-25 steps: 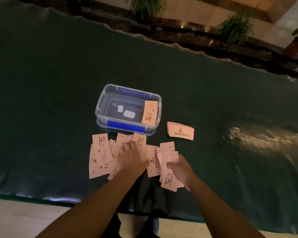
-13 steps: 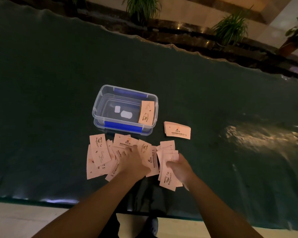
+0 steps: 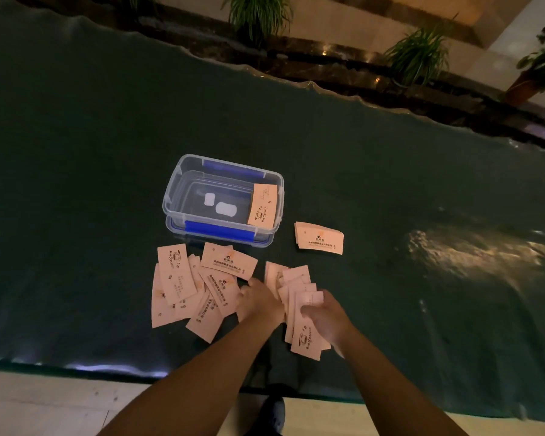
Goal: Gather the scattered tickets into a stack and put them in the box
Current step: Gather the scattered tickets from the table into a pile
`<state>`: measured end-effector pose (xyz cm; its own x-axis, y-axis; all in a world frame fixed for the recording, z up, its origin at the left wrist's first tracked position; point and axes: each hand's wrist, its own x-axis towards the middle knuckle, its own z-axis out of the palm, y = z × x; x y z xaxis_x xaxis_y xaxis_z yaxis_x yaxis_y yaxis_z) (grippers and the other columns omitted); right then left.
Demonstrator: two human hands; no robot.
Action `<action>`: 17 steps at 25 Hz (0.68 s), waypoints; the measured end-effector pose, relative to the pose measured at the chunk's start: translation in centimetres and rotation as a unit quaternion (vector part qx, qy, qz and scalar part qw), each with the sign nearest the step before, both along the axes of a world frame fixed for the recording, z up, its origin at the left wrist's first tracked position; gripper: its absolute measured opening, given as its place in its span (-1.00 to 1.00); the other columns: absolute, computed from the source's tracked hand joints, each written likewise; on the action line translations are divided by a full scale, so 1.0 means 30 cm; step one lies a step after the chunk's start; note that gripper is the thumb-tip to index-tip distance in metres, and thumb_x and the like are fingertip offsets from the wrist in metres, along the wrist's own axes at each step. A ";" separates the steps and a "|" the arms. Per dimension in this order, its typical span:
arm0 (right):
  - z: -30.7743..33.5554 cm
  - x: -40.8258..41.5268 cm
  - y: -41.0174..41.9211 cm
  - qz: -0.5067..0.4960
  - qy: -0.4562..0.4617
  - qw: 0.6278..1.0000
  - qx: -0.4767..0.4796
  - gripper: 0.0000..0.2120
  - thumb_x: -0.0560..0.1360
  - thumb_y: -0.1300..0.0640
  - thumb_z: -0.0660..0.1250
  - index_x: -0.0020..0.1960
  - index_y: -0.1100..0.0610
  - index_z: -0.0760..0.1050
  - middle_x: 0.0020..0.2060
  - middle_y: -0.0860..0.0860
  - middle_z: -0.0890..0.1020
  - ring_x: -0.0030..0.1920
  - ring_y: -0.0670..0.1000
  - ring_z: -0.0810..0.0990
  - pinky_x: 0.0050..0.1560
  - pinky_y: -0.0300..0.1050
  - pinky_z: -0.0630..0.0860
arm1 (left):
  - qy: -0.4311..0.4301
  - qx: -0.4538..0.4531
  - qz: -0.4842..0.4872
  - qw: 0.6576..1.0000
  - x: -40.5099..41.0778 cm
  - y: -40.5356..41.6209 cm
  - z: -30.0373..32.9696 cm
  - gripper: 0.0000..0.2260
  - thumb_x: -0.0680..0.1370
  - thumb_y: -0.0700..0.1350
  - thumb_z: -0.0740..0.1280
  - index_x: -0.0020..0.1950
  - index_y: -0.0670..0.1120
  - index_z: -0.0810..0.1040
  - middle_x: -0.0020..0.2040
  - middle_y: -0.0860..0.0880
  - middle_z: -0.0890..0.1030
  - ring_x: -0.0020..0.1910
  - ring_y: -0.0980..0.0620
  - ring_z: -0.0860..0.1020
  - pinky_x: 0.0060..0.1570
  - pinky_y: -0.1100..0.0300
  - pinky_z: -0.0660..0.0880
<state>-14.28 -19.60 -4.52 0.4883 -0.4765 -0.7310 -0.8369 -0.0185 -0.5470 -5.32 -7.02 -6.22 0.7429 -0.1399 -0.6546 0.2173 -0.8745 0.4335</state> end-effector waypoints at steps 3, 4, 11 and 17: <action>0.001 -0.006 -0.006 0.020 -0.003 1.000 -0.006 -0.66 0.54 0.26 0.39 0.29 0.07 0.50 0.07 0.04 0.67 0.02 0.03 0.65 -0.16 -0.08 0.48 | 0.008 -0.075 0.006 0.997 0.009 -0.005 0.000 -0.61 0.55 -0.16 0.43 0.33 -0.07 0.41 0.28 -0.09 0.49 0.14 -0.05 0.55 0.10 0.02 0.62; 0.005 -0.006 -0.010 0.027 -0.006 1.000 -0.011 -0.65 0.54 0.27 0.39 0.29 0.06 0.50 0.07 0.04 0.67 0.02 0.03 0.65 -0.16 -0.08 0.49 | 0.021 -0.101 0.007 0.995 0.014 0.000 0.004 -0.63 0.56 -0.17 0.42 0.32 -0.04 0.40 0.22 -0.05 0.52 0.07 -0.01 0.58 0.01 0.05 0.65; 0.094 0.028 -0.066 0.183 -0.018 0.979 -0.085 -0.53 0.46 0.24 0.43 0.26 -0.13 0.43 0.04 -0.13 0.61 -0.17 -0.10 0.61 -0.35 -0.23 0.49 | 0.045 -0.193 -0.063 0.978 0.140 0.098 0.057 -0.60 0.60 -0.20 0.31 0.40 0.11 0.53 0.35 0.04 0.56 0.17 0.11 0.50 -0.03 0.22 0.43; 0.117 0.097 -0.009 0.350 -0.048 0.925 -0.136 -0.50 0.49 0.20 0.40 0.39 -0.08 0.43 0.28 -0.11 0.43 0.23 -0.01 0.54 -0.03 -0.22 0.54 | 0.088 -0.216 -0.097 0.968 0.223 0.149 0.093 -0.58 0.58 -0.30 0.31 0.36 0.08 0.52 0.22 0.08 0.57 0.20 0.07 0.54 -0.01 0.16 0.52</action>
<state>-11.37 -19.86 -1.02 0.8034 -0.1782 -0.5682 -0.5153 -0.6861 -0.5135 1.36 -2.55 -3.45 0.5582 -0.5537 -0.6179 0.1713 -0.6518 0.7388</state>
